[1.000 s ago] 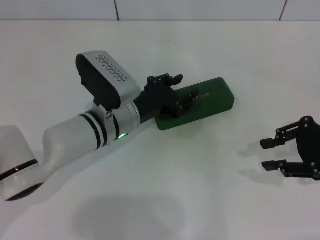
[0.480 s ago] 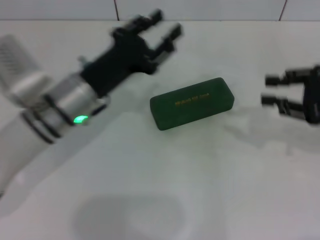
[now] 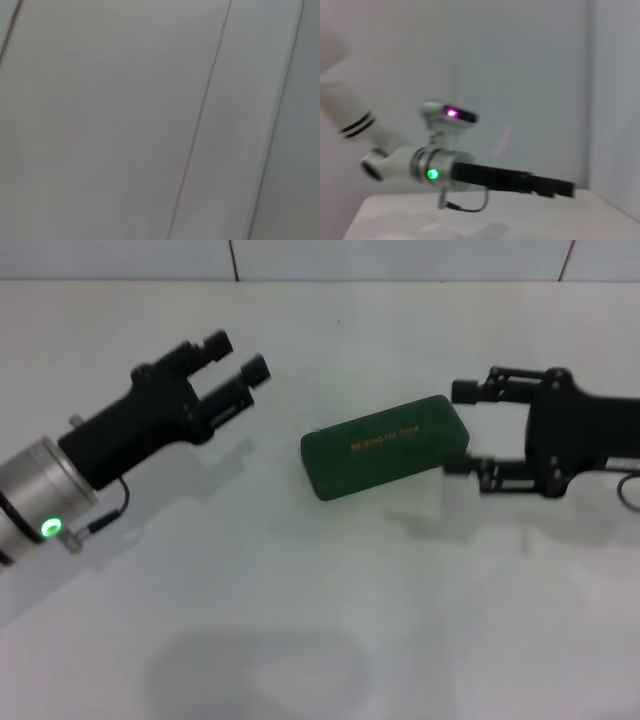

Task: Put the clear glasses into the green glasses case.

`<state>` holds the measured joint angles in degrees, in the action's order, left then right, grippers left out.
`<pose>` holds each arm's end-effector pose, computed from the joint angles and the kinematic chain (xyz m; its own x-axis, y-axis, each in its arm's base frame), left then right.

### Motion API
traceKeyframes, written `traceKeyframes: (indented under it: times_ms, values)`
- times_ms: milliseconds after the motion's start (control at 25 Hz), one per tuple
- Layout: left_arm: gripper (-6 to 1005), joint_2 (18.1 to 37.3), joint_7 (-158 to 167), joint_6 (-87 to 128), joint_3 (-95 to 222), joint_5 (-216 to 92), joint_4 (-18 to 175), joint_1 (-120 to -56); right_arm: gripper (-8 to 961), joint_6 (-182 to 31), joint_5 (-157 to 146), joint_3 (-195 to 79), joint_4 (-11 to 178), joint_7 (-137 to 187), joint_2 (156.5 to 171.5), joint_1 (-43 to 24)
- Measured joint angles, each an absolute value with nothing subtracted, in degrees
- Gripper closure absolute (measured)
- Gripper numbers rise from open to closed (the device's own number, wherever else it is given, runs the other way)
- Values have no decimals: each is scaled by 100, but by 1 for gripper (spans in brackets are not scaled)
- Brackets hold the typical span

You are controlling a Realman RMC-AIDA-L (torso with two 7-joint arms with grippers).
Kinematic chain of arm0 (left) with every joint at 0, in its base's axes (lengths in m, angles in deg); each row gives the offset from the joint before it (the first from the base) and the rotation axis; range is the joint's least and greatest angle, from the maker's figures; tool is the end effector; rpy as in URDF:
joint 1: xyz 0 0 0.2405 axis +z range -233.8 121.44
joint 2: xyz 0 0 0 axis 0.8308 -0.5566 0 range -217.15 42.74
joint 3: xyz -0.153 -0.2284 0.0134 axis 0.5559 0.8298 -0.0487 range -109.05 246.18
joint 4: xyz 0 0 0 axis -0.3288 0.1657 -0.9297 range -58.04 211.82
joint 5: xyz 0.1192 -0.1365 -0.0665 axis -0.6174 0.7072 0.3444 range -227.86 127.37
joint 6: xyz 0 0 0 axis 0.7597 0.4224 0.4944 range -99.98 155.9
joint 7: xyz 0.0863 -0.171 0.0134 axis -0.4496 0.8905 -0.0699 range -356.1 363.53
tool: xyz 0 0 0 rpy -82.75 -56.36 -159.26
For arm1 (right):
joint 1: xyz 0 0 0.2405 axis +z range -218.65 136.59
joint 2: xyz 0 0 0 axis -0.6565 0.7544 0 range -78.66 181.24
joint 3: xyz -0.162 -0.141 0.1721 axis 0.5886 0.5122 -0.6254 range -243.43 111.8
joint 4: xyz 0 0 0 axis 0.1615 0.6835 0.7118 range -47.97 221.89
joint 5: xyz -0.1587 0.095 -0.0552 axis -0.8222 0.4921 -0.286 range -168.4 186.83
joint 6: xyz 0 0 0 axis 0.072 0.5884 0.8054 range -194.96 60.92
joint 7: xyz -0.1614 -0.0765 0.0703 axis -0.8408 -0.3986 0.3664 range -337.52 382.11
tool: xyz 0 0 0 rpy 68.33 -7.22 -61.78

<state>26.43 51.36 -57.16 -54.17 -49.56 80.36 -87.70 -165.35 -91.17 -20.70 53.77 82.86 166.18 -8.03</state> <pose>-0.2420 0.3507 -0.0482 0.5268 0.1537 0.8360 0.5969 -0.7671 -0.2351 0.2018 0.3405 -0.0219 0.7900 0.0500 -0.6111 -0.1046 -0.9711 -0.2146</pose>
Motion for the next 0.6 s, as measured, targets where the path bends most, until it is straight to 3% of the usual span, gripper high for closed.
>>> traceKeyframes:
  times_ms: [160,240,520,600]
  values:
    - [369,2815,4780,-5719,-5430,-5097,8011,-8628,219,-16551,-9092,-1734,5480,7724,16669,-793]
    - [320,2877,4535,-5744,-5434,-5211,8015,-8578,189,-16543,-9092,-1717,5548,7636,16679,-788]
    - [174,2882,4437,-5759,-5433,-5436,7979,-8569,82,-16458,-9131,-1596,5649,7413,16677,-812]
    - [174,2870,4422,-5759,-5432,-5503,7976,-8565,67,-16455,-9153,-1572,5651,7384,16676,-815]
